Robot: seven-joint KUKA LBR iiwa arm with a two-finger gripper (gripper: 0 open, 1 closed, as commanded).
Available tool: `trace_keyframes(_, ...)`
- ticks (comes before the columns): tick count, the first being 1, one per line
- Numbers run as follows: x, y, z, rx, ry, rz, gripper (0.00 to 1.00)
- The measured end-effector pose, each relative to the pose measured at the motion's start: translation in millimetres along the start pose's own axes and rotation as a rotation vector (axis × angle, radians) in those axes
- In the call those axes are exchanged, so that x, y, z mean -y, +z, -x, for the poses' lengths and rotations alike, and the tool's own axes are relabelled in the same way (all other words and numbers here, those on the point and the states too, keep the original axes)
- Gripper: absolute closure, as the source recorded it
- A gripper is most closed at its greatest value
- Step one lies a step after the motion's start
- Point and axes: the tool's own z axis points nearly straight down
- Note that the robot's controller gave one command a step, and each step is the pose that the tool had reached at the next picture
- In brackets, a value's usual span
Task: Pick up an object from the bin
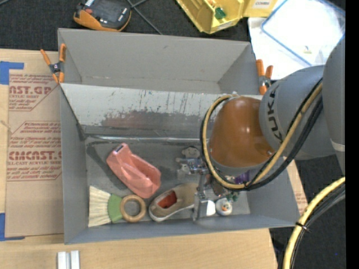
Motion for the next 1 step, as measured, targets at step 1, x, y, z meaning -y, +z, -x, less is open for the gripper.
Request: trace_keyframes(1, -1.3, 9.3, -0.4, 0.000, 0.057, 0.001, 0.00)
